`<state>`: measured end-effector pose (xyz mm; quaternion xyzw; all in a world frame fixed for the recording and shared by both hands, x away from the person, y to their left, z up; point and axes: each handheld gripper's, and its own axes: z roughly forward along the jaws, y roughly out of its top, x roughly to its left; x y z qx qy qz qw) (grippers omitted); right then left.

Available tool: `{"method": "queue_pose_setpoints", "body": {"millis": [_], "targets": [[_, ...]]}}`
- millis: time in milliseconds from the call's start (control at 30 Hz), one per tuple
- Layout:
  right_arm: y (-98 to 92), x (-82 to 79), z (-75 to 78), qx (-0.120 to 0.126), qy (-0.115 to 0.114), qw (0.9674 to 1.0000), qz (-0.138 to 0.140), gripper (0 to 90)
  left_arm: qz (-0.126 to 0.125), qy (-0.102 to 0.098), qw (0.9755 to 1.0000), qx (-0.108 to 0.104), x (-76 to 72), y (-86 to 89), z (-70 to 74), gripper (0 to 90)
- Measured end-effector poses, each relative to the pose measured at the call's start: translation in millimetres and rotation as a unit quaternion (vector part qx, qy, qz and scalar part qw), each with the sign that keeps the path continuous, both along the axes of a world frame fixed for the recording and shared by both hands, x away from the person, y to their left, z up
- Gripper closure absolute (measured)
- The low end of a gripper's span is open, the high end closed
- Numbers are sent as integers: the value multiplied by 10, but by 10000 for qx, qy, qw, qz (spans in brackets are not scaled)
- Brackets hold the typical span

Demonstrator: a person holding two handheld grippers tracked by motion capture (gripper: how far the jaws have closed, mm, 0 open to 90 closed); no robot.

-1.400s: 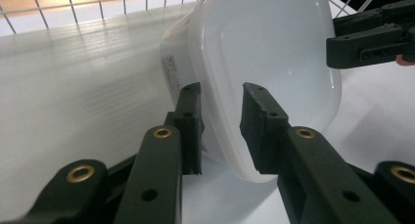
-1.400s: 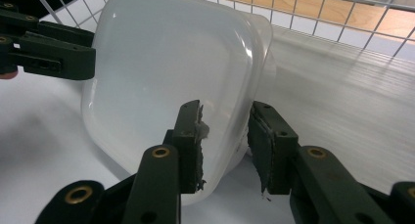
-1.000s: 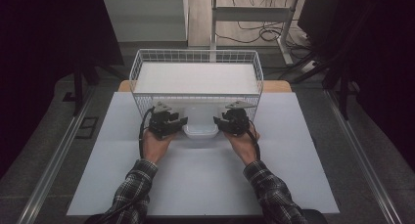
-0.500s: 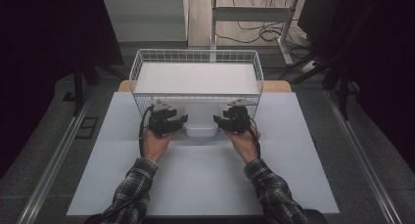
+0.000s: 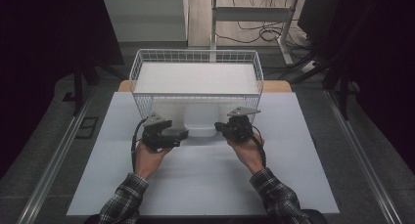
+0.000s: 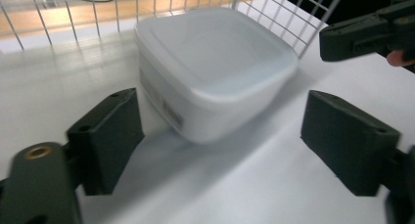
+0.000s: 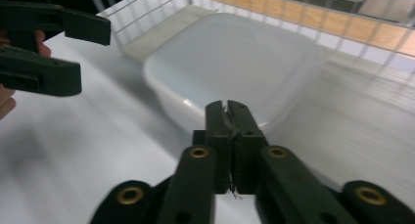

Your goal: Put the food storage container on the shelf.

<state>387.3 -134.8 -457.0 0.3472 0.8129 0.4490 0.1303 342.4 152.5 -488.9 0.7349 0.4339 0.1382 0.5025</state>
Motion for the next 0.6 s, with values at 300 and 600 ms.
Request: {"method": "queue_pose_setpoints", "body": {"millis": [300,600], "targets": [[252,-134,-191,-304,17,9985,462,888,-129,-273,9991,309,-493,72,-83,18],[406,9,-355,-389,47,9984,419,888,-88,-324,9978,570,-887,138,-253,2]]}}
